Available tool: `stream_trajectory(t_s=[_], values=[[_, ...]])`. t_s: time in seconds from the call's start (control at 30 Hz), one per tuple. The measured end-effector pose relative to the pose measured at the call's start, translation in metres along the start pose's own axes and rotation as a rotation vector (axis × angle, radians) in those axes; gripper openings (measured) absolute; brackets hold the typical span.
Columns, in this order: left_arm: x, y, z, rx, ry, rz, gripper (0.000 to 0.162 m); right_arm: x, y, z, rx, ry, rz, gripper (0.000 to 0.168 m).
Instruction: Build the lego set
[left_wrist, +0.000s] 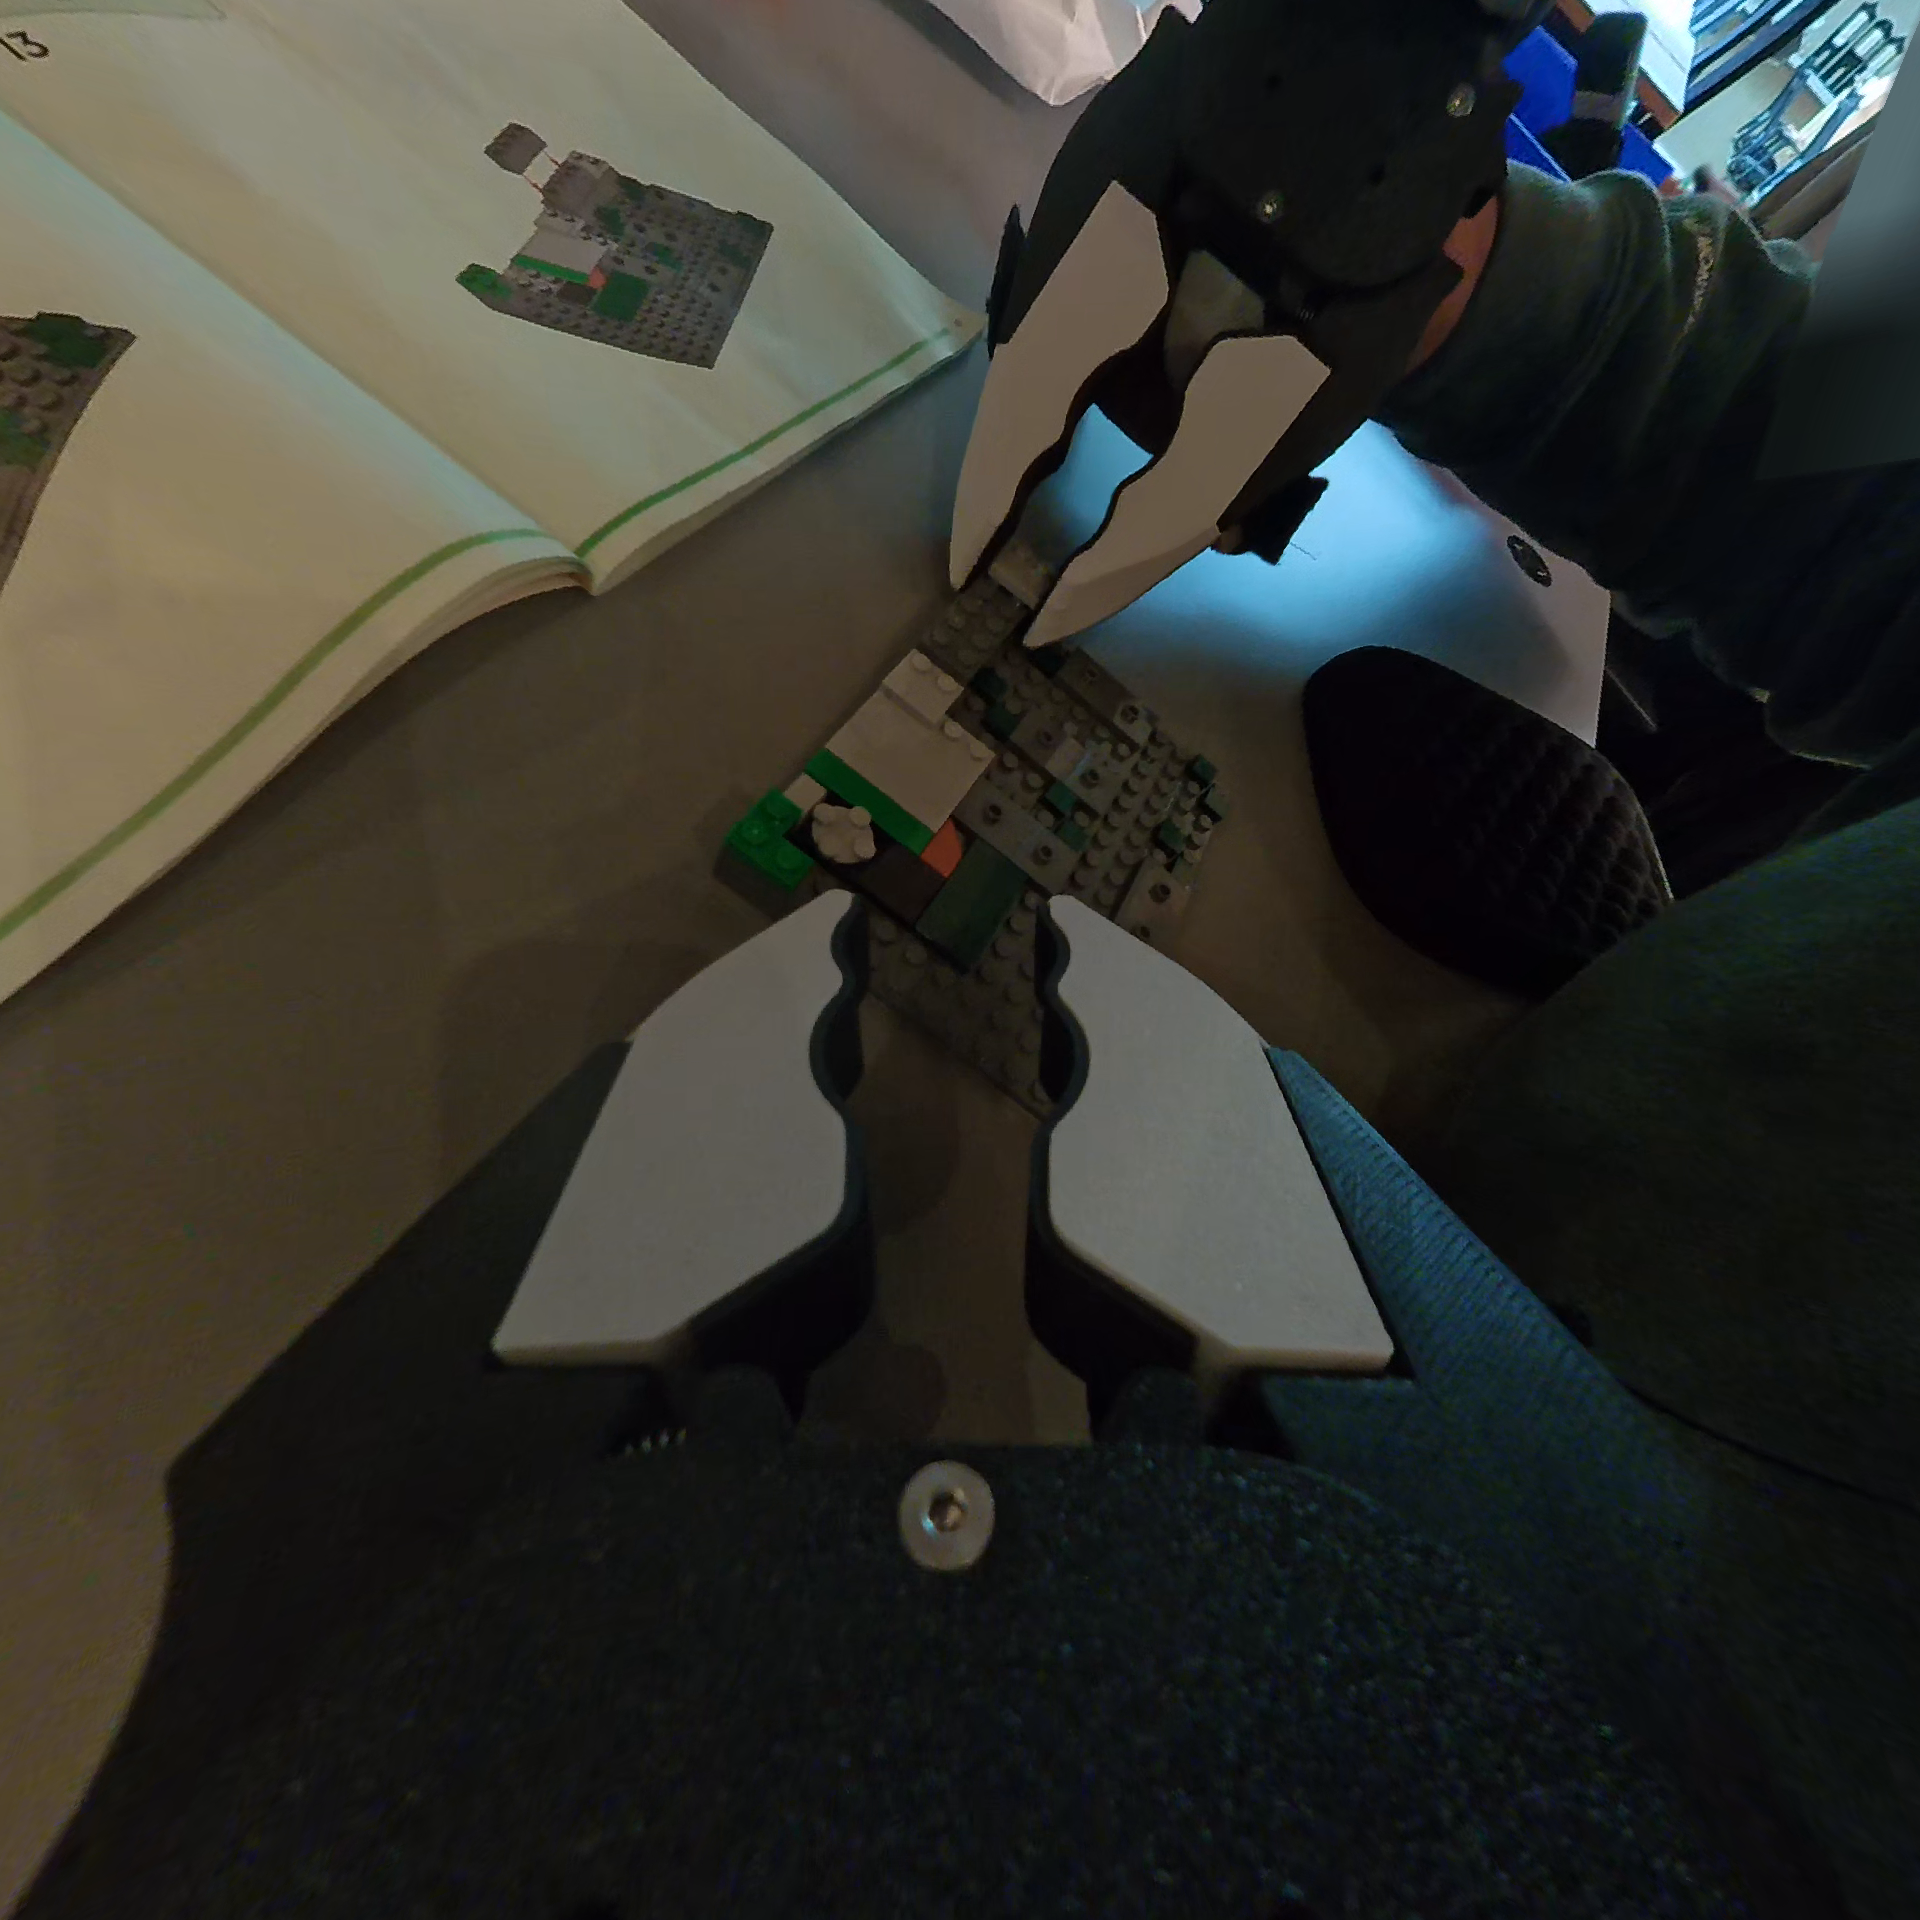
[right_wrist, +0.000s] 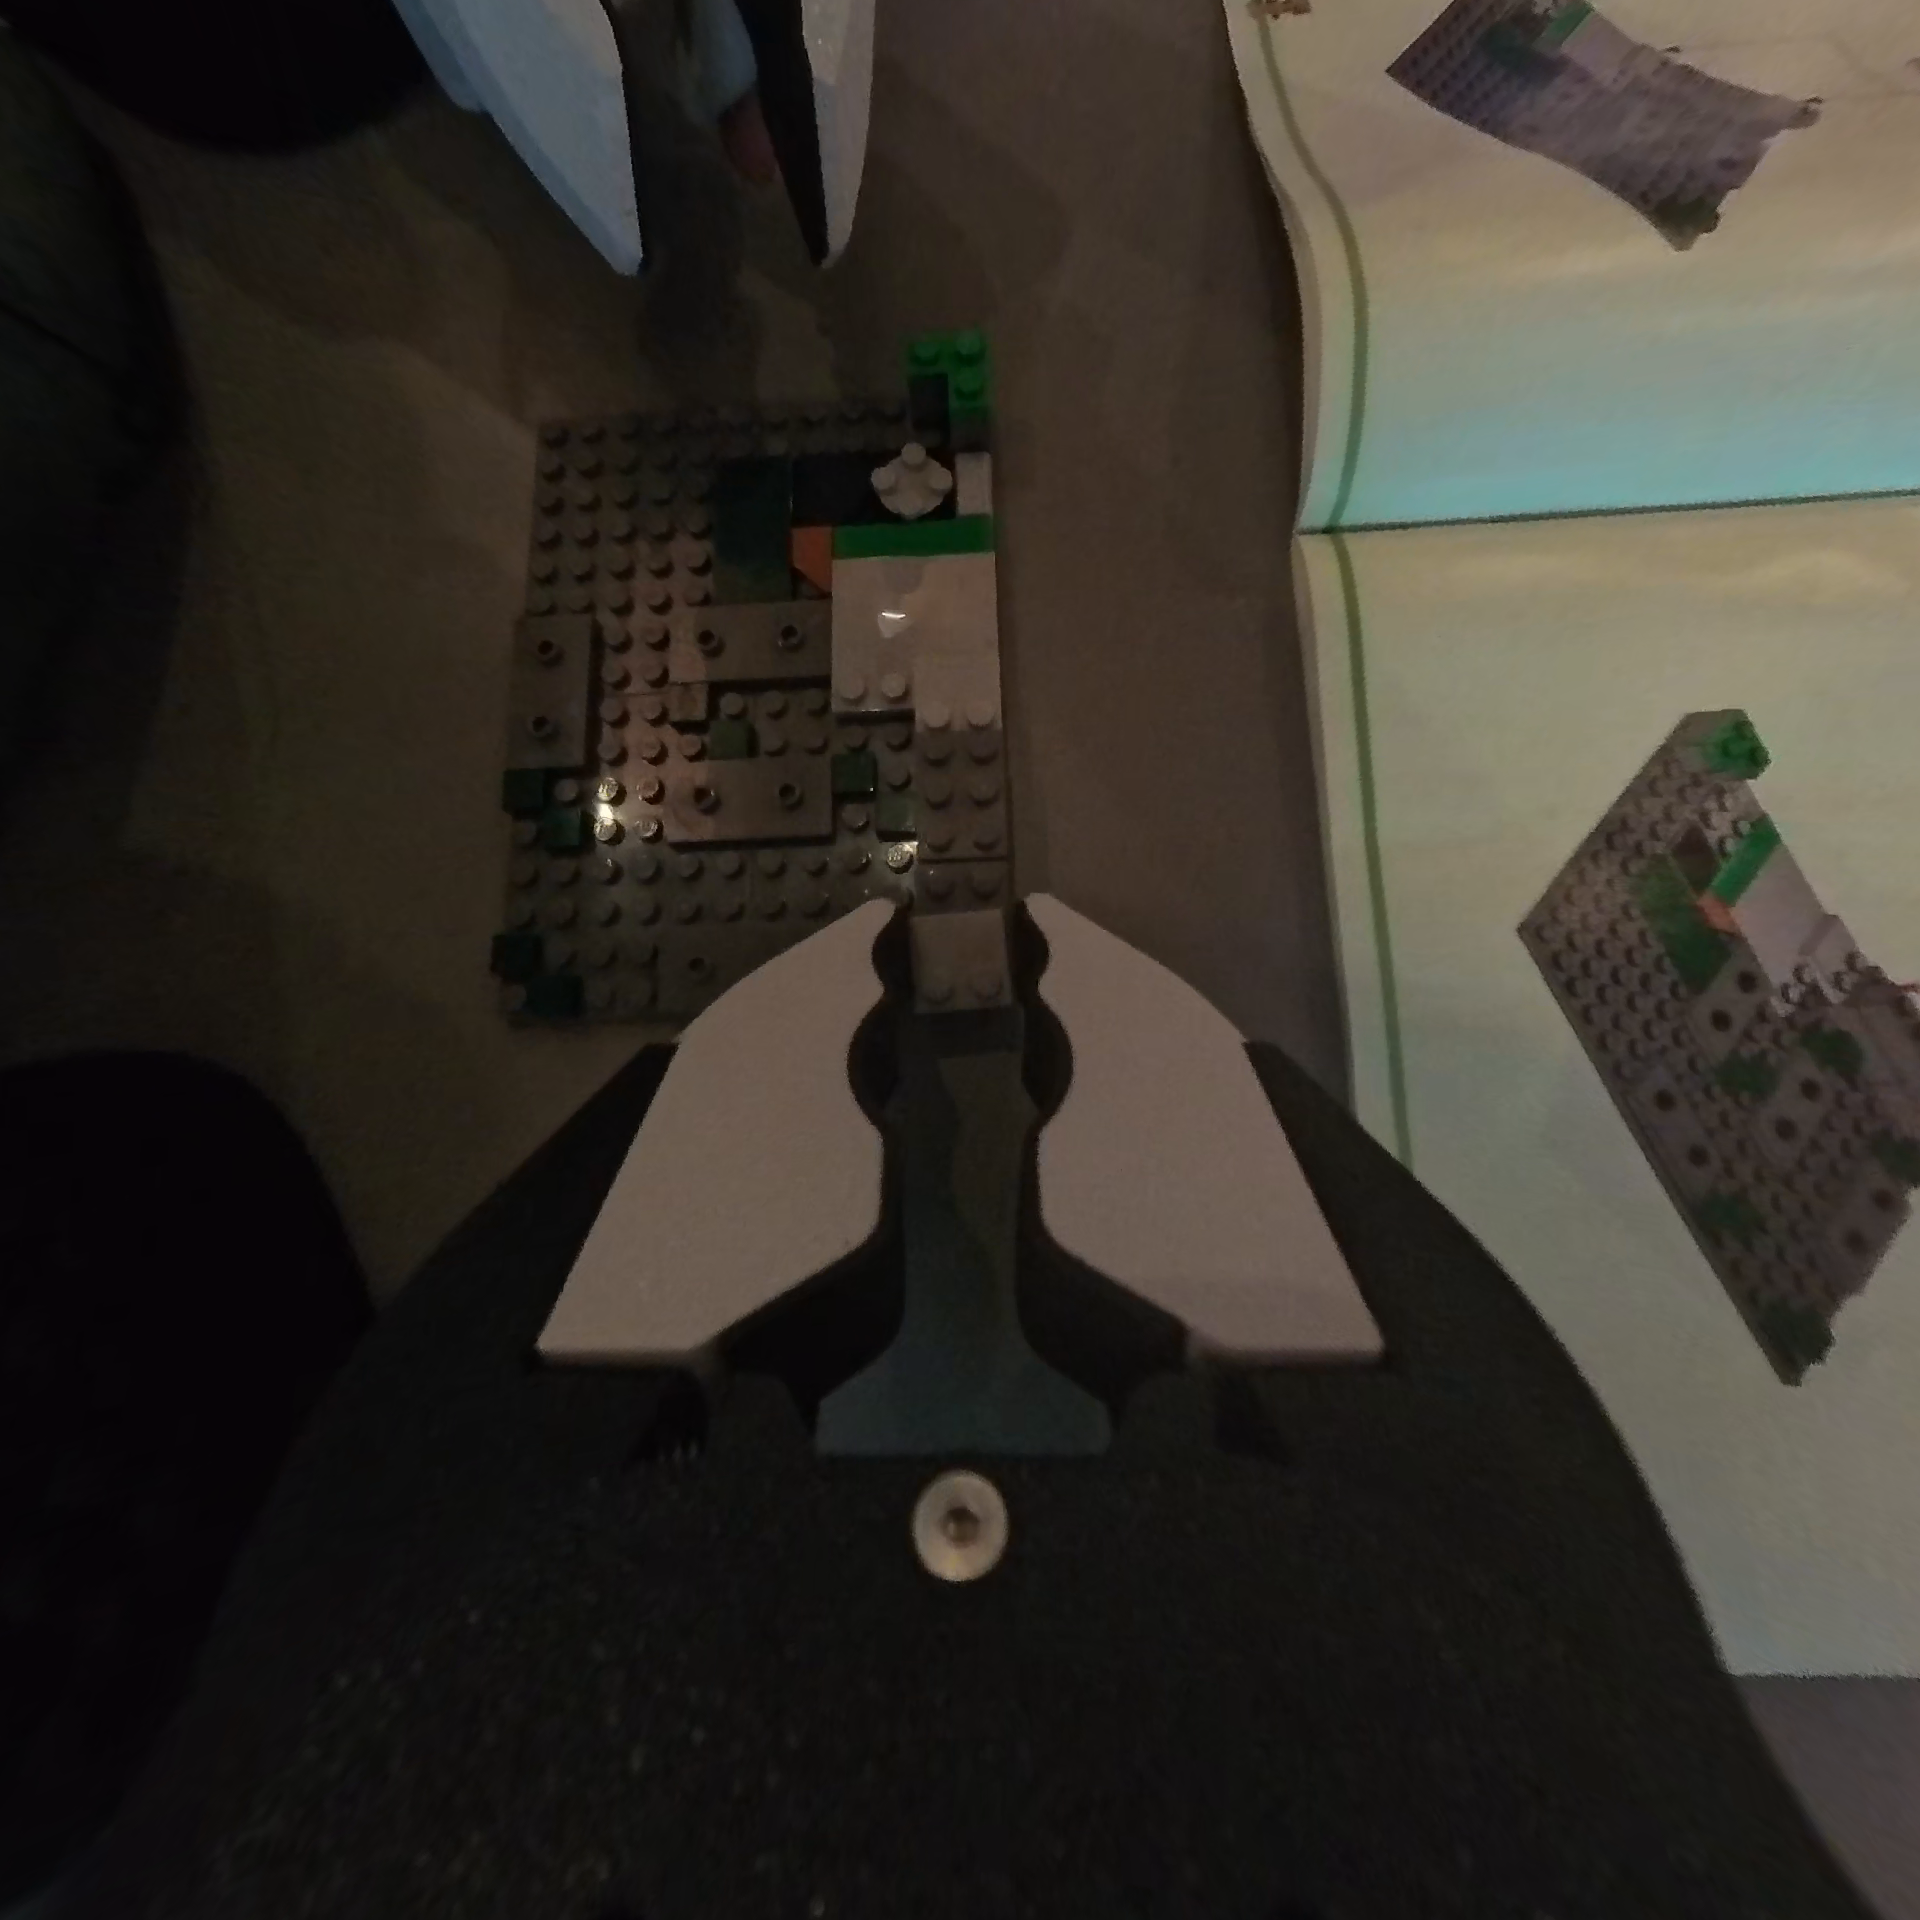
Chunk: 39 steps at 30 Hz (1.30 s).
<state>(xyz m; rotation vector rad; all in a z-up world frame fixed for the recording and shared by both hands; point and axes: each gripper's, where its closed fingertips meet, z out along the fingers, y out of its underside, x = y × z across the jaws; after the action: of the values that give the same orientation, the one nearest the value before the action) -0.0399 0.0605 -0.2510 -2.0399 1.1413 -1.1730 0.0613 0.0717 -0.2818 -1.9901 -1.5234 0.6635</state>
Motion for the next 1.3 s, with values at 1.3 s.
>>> stream_trajectory(t_s=[1.3], values=[[0.001,-0.009,-0.003,-0.048,0.001,0.139,0.034,-0.028,-0.005,-0.06,0.233,0.168,0.188,0.035]])
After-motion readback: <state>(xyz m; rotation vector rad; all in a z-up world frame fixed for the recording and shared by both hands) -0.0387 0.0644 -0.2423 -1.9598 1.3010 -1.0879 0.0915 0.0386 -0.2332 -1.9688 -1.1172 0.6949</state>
